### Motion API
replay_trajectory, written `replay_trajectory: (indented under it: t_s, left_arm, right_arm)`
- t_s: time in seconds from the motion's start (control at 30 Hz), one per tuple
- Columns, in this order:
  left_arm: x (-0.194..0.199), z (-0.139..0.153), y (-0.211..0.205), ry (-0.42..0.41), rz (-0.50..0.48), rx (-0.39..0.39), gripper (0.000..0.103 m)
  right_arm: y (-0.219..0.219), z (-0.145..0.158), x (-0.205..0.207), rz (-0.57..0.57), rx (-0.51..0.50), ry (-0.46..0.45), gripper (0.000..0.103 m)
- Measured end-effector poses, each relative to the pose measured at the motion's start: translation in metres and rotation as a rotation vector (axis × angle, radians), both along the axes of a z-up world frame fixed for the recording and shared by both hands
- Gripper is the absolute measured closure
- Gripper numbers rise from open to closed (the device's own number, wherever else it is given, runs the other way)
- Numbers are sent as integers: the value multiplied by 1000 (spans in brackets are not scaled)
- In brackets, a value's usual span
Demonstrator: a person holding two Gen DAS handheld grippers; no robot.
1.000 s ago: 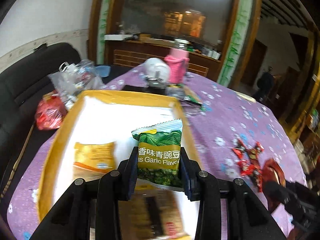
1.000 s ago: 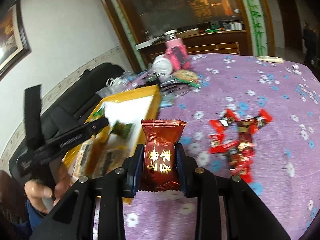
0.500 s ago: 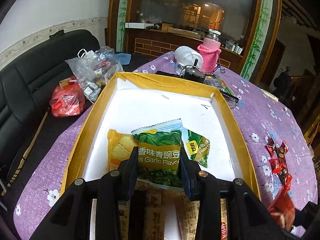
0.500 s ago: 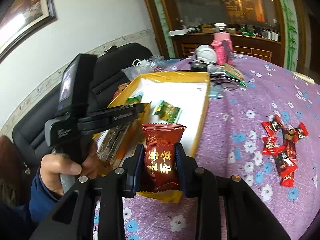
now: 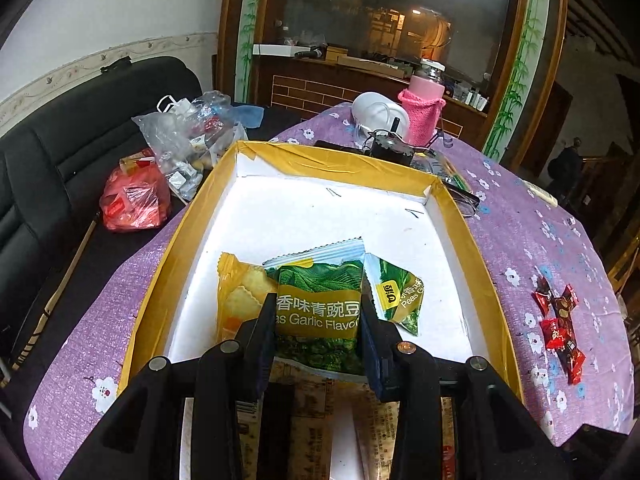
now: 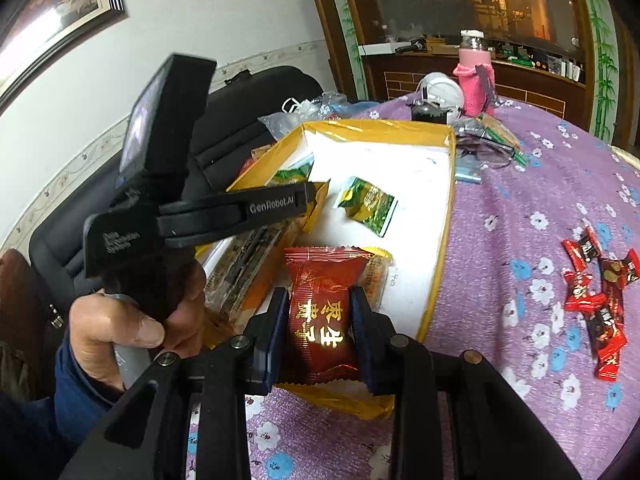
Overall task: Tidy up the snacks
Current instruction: 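Carry the green bag into the tray with the left gripper while the right gripper carries the red candy there, then release the green bag and red candy into the tray, opening both grippers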
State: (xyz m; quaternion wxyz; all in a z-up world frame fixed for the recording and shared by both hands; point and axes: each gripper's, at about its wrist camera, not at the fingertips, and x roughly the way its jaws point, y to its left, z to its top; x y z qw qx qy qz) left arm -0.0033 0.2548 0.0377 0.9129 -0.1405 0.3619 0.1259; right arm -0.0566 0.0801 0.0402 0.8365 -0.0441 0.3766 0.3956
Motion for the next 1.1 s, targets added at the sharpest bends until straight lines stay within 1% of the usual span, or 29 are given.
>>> replay_trajectory:
  t_s: [0.17,0.33,0.5,0.6,0.63,0.77,0.93,1.0,1.07,1.1]
  left_arm:
    - [1,0,-1,5,-2,14,63]
    - [1,-1,-1,9,-1,16,63]
    - [2,-1,0,12,2,11,63]
    - [2,-2,0,14,2,12,63]
    - [1,-1,0,13,2,12,63]
    - [1,-2,2,17,7,13,63]
    - [2,-2,2,23,7,14,63]
    - [2,-3,0,27,6,14,63]
    - [2,-2,-1,27,7,19,63]
    - [2,-3,0,27,8,20,63]
  right_arm:
    - [3,-8,4,-30,-12,-9,73]
    - [2,-16,16,-46,0,42,73]
    - [2,-15,15,-45,-5,39,70]
    - [2,-14,11,-43,-12,31,62]
    - [1,-13,9,-38,-5,30,55]
    - [-3,-10,4,-41,-6,25,52]
    - [-17,1,3,-58,26,35,45]
    - [-25,6,4,-77,32,35,38]
    - [-34,10,5,-101,43,43,26]
    - [-40,12,8,-123,50,52,24]
